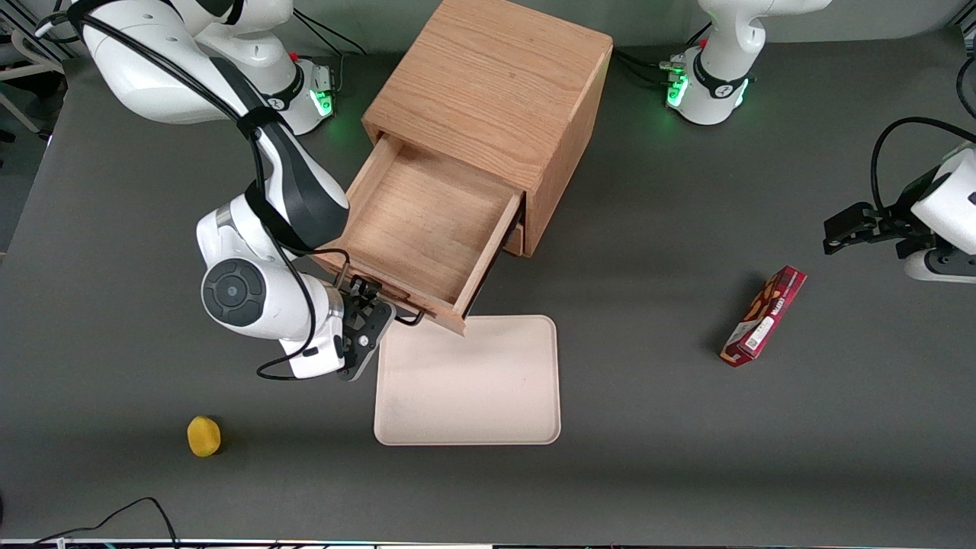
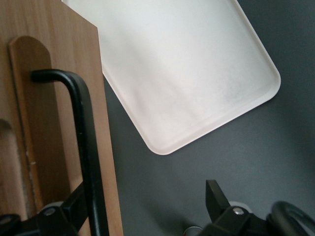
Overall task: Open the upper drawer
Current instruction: 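Keep pulling the drawer further out with the right gripper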
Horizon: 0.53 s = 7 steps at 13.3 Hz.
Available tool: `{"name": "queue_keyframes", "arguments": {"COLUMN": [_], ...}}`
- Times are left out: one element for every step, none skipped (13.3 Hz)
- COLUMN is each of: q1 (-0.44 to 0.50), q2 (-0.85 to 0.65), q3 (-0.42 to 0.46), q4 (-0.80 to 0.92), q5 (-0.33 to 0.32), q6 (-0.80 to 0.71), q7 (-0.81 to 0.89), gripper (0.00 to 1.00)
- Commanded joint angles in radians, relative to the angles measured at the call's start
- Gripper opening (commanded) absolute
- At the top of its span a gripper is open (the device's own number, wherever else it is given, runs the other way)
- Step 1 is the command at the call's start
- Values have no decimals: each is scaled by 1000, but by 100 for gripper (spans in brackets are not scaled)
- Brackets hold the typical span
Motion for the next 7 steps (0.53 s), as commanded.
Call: {"name": "queue_keyframes", "arguments": {"q1": [17, 17, 17, 17, 17, 17, 20], "q2": [16, 16, 16, 13, 5, -8, -27], "q3": [-6, -6, -3, -3, -3, -3, -3], "q4": [60, 72, 84, 98, 110, 112, 112], "q5": [-19, -19, -19, -19, -19, -8, 7], "q6": [-51, -71, -90, -111, -132, -149, -166], "q7": [23, 23, 23, 23, 23, 31, 36], "gripper": [100, 100, 100, 100, 100, 100, 100]}}
